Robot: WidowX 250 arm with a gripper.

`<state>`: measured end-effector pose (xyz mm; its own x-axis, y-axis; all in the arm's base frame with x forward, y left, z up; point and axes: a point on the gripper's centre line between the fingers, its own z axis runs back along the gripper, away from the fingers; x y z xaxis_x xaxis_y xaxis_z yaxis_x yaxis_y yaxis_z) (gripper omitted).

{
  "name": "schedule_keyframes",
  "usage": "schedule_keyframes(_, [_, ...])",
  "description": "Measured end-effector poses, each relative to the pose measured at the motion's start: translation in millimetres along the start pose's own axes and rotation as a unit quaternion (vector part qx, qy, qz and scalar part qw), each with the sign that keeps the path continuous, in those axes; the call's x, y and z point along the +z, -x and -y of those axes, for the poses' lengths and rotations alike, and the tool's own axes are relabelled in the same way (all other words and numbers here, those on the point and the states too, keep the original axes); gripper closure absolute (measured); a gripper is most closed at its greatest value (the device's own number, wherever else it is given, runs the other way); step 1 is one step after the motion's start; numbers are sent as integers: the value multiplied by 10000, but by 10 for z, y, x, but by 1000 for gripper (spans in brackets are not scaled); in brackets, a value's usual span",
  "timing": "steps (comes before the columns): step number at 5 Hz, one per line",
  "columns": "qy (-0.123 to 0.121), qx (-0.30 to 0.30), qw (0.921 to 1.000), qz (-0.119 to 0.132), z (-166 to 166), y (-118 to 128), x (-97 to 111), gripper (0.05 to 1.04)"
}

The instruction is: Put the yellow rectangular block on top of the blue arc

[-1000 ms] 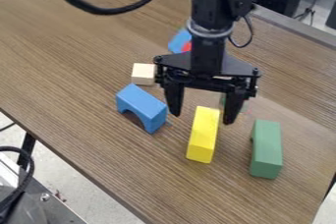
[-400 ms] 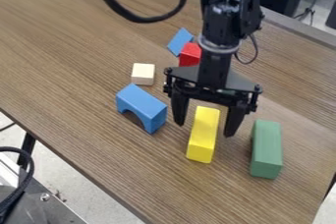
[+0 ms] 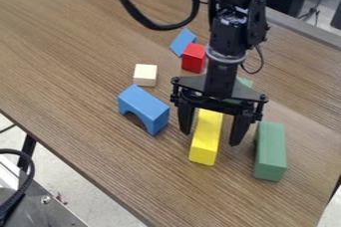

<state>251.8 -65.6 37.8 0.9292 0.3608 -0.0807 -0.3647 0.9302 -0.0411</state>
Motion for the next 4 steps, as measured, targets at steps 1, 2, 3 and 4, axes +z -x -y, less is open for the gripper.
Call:
schedule_keyframes(1, [17,27,10000,70,-6,-7,-13,387])
schedule_keyframes(2, [131,110,9997,196,-54,24,89,539])
schedule_keyframes(3, [205,172,9994,227,-78,67,145,539])
schedule_keyframes(4, [222,219,9991,271,-138,64,239,539])
